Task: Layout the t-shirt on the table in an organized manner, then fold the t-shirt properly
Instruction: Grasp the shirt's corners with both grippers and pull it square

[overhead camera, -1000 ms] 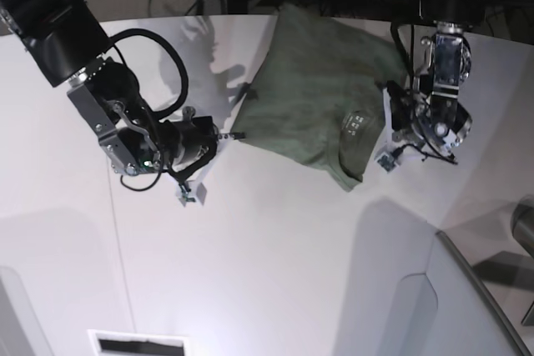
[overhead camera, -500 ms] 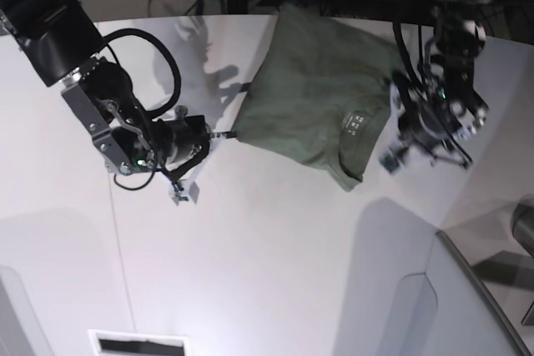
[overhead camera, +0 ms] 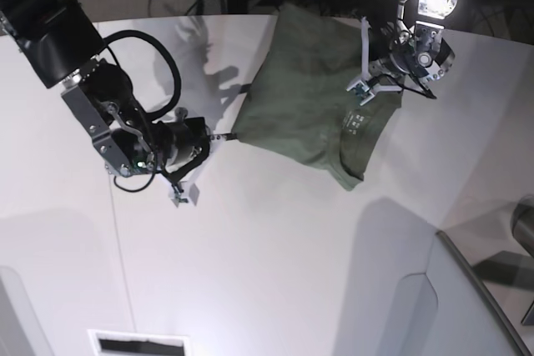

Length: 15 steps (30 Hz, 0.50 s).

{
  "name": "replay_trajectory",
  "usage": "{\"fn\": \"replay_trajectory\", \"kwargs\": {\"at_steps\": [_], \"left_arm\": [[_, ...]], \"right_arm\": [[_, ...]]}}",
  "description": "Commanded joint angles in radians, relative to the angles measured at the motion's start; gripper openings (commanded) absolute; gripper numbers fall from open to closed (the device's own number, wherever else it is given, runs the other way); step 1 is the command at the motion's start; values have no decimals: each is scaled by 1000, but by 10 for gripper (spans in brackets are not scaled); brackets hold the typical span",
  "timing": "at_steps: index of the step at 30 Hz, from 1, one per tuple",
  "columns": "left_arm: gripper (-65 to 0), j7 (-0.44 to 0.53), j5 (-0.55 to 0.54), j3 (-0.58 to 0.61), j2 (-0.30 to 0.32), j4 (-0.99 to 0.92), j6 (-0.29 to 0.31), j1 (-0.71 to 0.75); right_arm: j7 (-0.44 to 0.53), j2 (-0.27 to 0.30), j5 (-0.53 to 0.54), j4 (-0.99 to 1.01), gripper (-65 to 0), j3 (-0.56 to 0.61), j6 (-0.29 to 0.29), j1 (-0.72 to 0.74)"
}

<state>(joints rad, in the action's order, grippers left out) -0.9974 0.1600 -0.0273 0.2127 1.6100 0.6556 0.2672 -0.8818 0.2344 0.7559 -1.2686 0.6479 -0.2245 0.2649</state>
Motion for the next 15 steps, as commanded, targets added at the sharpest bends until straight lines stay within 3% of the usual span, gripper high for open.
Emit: {"fn": "replay_trajectory", "kwargs": {"at_steps": [1,6,15], "left_arm": [[-650,31,5,-4,15,-7,-6,-15],[-650,70,6,7,32,-58,-84,-62],[-650,76,6,13,49,-268,-84,-291]], "right_arm": [[8,4,4,-13,-650,-4,6,20],[8,6,4,-12,-650,-4,6,18],[8,6,4,-12,-650,-4,6,18]]}}
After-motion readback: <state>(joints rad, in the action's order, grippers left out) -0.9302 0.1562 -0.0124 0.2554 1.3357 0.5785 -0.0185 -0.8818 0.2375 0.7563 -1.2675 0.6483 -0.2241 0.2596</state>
